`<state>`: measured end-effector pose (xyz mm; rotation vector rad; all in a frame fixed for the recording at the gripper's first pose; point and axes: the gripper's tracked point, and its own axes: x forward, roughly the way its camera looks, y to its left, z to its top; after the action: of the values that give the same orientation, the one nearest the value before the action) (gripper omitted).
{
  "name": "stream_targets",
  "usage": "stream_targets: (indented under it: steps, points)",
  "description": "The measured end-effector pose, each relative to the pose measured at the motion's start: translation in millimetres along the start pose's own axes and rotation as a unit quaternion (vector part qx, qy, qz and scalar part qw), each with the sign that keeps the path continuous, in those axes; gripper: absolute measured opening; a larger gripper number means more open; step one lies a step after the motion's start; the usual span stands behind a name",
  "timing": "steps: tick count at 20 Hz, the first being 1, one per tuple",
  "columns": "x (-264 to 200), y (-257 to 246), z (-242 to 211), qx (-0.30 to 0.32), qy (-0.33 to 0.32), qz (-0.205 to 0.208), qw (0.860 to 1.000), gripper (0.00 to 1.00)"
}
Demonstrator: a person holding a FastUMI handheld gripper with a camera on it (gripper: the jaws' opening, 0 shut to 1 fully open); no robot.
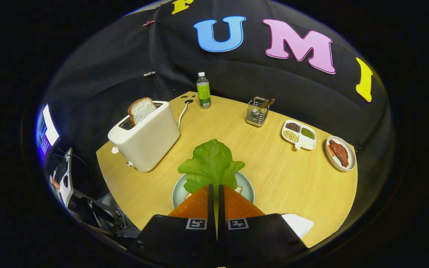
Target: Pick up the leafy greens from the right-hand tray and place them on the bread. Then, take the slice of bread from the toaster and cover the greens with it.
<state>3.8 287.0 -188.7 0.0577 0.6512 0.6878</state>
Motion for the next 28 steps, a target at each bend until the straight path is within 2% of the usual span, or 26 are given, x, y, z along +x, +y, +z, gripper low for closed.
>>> stream_targets:
  steps: [5, 7, 11, 12, 20, 25, 26, 28]
  points:
    - [28.7, 9.0, -7.2, 0.011, 0.021, -0.009, 1.0, 0.06]
    - [32.9, 8.1, -4.9, 0.021, 0.016, -0.022, 0.999, 0.18]
    - [27.3, 14.7, 11.5, 0.041, -0.015, -0.029, 0.999, 0.86]
    - [23.1, 15.5, 16.6, 0.043, -0.025, -0.031, 0.998, 0.93]
    - [-16.6, 42.5, 79.3, 0.054, -0.106, -0.022, 0.993, 0.94]
    - [-36.4, 59.9, 123.6, 0.081, -0.161, -0.012, 0.984, 0.94]
    - [-41.1, 63.2, 130.0, 0.076, -0.165, -0.013, 0.983, 0.94]
    - [-49.4, 75.5, 152.5, 0.03, -0.184, -0.011, 0.982, 0.94]
